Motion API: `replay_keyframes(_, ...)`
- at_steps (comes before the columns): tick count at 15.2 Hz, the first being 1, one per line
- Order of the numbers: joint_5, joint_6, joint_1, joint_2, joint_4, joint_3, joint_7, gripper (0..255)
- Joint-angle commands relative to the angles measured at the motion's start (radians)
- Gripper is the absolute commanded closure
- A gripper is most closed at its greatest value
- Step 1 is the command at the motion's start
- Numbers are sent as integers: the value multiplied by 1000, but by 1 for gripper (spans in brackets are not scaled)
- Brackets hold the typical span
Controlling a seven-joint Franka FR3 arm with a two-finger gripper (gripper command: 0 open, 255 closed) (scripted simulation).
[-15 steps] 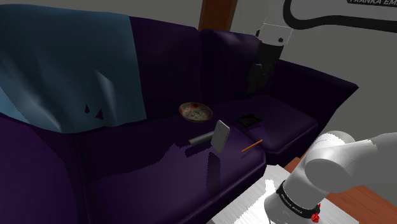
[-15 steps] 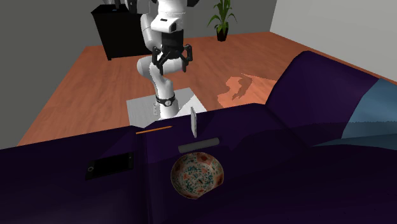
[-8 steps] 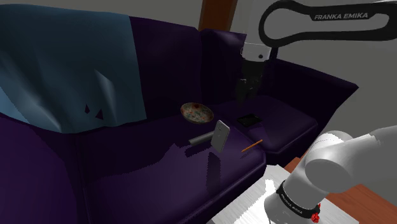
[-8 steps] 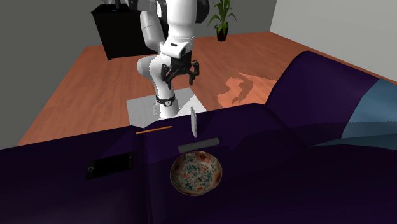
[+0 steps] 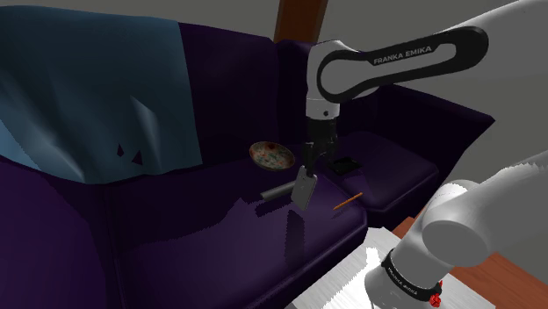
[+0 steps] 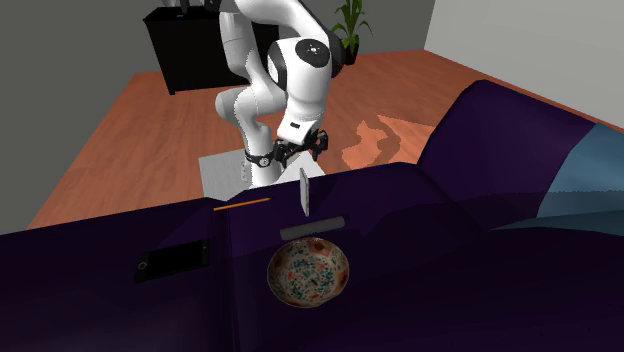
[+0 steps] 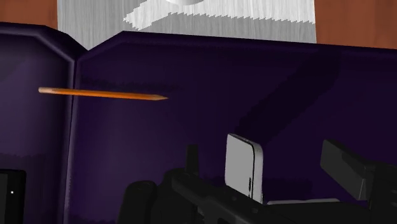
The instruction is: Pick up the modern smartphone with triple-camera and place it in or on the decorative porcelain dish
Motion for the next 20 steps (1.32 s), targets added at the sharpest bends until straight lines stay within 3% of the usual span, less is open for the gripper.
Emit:
replay_keyframes(1, 10, 27, 3, 32, -12, 5, 7, 0)
replay_keyframes(8, 16, 118, 7, 39, -96, 10, 6, 0)
replay_keyframes(15, 16, 118, 7, 39, -95, 10, 6, 0)
replay_keyframes(16, 16, 118, 7, 39, -95, 10, 6, 255)
replay_keyframes(20, 16, 118, 7, 39, -95, 10, 6, 255)
